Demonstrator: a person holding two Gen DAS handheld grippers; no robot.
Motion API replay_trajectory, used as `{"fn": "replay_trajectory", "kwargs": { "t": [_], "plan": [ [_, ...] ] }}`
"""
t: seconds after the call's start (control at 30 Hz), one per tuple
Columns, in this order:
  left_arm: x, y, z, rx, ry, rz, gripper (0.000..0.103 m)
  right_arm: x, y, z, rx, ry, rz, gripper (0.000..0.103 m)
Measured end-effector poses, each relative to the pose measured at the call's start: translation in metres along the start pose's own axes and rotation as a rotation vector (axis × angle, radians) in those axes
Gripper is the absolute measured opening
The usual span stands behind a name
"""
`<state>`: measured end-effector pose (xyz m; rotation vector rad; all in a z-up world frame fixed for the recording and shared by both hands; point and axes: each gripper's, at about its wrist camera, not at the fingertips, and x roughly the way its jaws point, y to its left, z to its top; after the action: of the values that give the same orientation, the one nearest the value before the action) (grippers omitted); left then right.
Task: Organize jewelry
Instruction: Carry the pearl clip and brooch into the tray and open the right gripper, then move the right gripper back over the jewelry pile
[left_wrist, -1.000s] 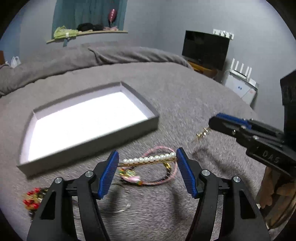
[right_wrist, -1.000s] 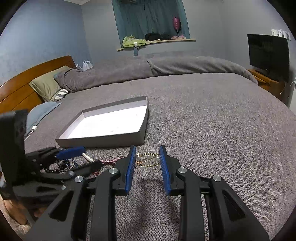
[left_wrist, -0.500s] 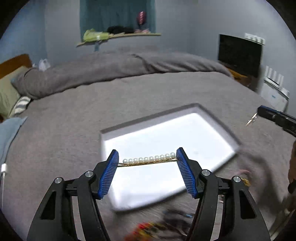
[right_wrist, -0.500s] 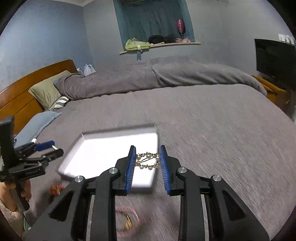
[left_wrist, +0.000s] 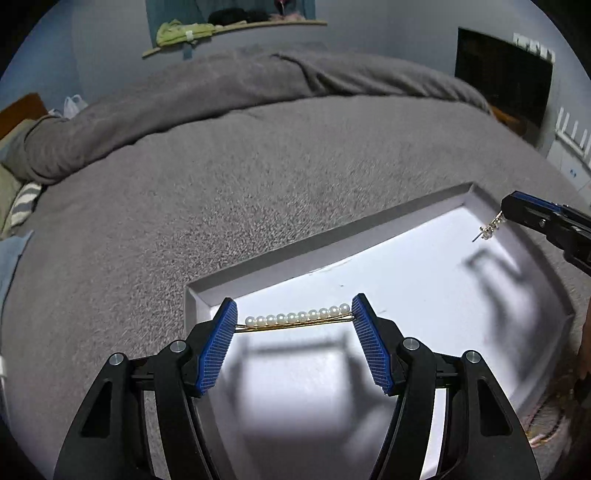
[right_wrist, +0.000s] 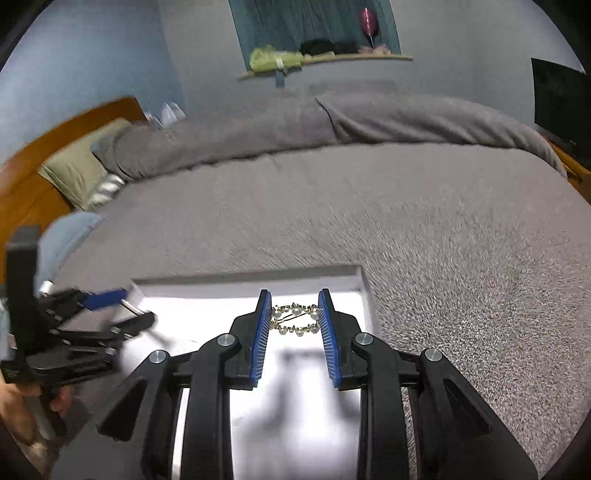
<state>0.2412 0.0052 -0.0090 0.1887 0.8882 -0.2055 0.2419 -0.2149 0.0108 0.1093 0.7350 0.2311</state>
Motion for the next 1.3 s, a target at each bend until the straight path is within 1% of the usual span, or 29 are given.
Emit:
{"fn": "replay_trajectory", "kwargs": {
  "t": [0.13,0.23,0.37,0.43,0.47,0.5,0.53,0.67,0.73,0.77,0.8,0.83,0.87,0.9,0.93,1.03,1.1,1.17,1.2,1.23,1.3],
  "plan": [
    [0.011,0.003,0.002,0.003,0.037,-0.005,0.065,0.011,0.0,-0.006,-0.007,0.031,-0.011,0.026],
    [0.018,0.006,0.002,-0.002,0.065,-0.002,0.065,0.01,0.004,-0.007,-0.018,0.028,-0.015,0.026],
    [0.025,0.007,-0.003,-0.016,0.1,0.001,0.066,0.008,0.008,-0.008,-0.047,0.044,-0.038,0.026],
    [0.025,0.008,-0.003,-0.017,0.101,0.0,0.067,0.007,0.011,-0.01,-0.069,0.062,-0.049,0.026],
    [0.024,0.008,-0.004,-0.018,0.098,0.003,0.07,0.007,0.011,-0.012,-0.081,0.075,-0.054,0.026],
    [0.023,0.008,-0.004,-0.018,0.095,0.006,0.075,0.008,0.013,-0.014,-0.096,0.093,-0.062,0.026],
    [0.022,0.008,-0.005,-0.015,0.093,0.011,0.079,0.009,0.012,-0.014,-0.102,0.1,-0.065,0.026],
    [0.02,0.011,-0.006,-0.03,0.076,-0.008,0.079,0.016,0.009,-0.018,-0.093,0.107,-0.072,0.026],
    [0.017,0.011,-0.006,-0.033,0.063,-0.015,0.079,0.017,0.007,-0.018,-0.081,0.108,-0.055,0.03],
    [0.015,0.011,-0.006,-0.034,0.054,-0.014,0.079,0.015,0.006,-0.018,-0.072,0.1,-0.045,0.039],
    [0.012,0.011,-0.005,-0.034,0.042,-0.014,0.079,0.012,0.005,-0.017,-0.067,0.09,-0.041,0.05],
    [0.011,0.011,-0.005,-0.034,0.034,-0.013,0.079,0.008,0.005,-0.016,-0.061,0.074,-0.027,0.051],
    [0.008,0.01,-0.004,-0.034,0.022,-0.008,0.079,0.005,0.006,-0.015,-0.059,0.065,-0.032,0.059],
    [0.005,0.01,-0.004,-0.035,0.013,-0.005,0.079,0.0,0.006,-0.014,-0.058,0.044,-0.039,0.063],
    [0.004,0.01,-0.003,-0.036,0.009,-0.004,0.079,-0.004,0.005,-0.013,-0.052,0.033,-0.037,0.064],
    [-0.006,0.009,-0.006,-0.051,-0.008,0.004,0.08,-0.02,0.002,-0.01,-0.02,-0.001,-0.011,0.074],
    [-0.02,0.008,-0.009,-0.062,-0.031,0.02,0.086,-0.034,0.001,-0.009,-0.003,-0.027,0.004,0.089],
    [-0.035,0.005,-0.014,-0.07,-0.063,0.044,0.089,-0.054,0.002,-0.009,0.012,-0.064,0.023,0.096],
    [-0.043,0.004,-0.017,-0.076,-0.079,0.051,0.091,-0.061,0.003,-0.01,0.016,-0.077,0.026,0.098],
    [-0.054,0.003,-0.021,-0.092,-0.102,0.055,0.094,-0.073,0.004,-0.011,0.021,-0.097,0.036,0.098],
    [-0.072,-0.001,-0.034,-0.131,-0.135,0.056,0.095,-0.087,0.007,-0.015,0.02,-0.119,0.05,0.098]
  ]
}}
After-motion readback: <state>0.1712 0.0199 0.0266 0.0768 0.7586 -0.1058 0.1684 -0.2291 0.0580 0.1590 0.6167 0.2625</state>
